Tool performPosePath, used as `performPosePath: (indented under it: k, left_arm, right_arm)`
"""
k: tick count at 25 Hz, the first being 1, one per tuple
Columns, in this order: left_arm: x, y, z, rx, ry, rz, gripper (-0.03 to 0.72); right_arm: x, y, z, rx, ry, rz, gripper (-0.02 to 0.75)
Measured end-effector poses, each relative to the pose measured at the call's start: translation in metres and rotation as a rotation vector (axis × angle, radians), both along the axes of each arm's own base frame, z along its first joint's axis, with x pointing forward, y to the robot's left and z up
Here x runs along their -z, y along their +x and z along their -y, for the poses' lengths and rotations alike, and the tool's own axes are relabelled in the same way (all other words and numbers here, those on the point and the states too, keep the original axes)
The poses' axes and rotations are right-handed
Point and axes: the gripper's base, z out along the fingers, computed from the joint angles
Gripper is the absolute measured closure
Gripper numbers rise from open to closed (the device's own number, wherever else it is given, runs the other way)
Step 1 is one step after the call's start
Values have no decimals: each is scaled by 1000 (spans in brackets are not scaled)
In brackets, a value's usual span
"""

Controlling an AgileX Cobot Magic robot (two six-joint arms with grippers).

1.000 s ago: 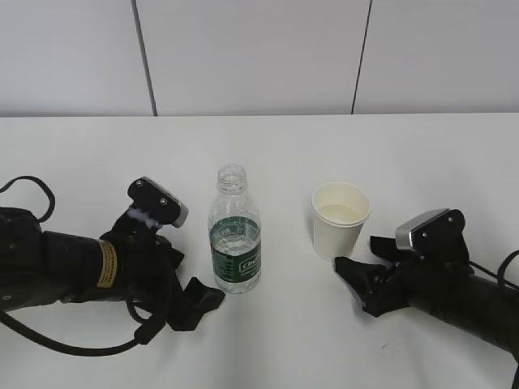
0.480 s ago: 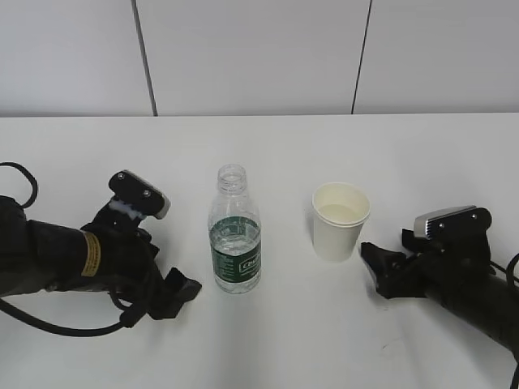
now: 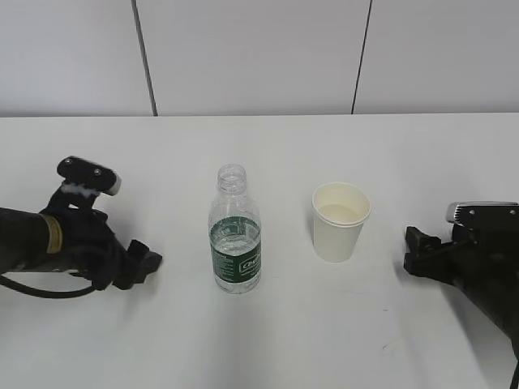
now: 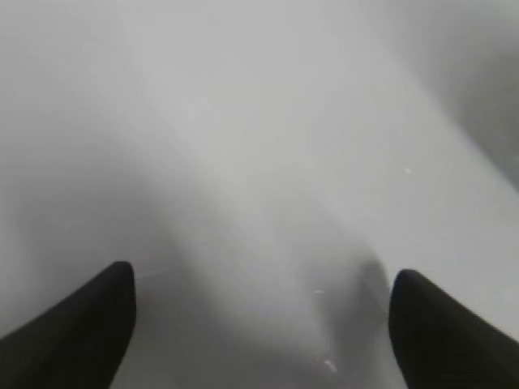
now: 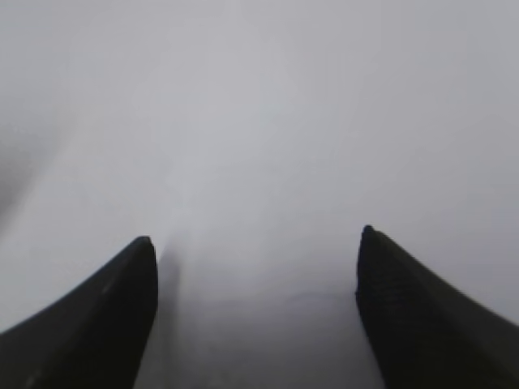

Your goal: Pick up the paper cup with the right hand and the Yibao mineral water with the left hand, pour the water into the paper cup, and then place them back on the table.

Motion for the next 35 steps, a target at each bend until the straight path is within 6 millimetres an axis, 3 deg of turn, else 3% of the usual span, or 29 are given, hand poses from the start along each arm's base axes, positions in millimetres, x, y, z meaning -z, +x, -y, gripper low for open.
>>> performPosePath:
  k: [7, 11, 16, 21, 27, 35]
  left_arm:
    - [-2, 9, -20, -102, -20, 5, 110]
    - [-9, 24, -26, -156, 68, -19, 110]
    - [-29, 53, -38, -270, 220, -59, 111]
    - [-50, 70, -43, -371, 280, -84, 111]
    - [-69, 77, -48, -480, 323, -168, 111]
    - [-94, 80, -44, -461, 344, -335, 111]
  right_arm:
    - [-1, 0, 2, 25, 0, 4, 142]
    - [-10, 0, 2, 28, 10, -3, 142]
    - [-40, 7, 2, 35, 25, 48, 143]
    - [-67, 20, -1, 37, 47, -9, 143]
    - [-105, 38, -6, 18, 73, -125, 143]
    - [-153, 61, -6, -19, 70, -353, 143]
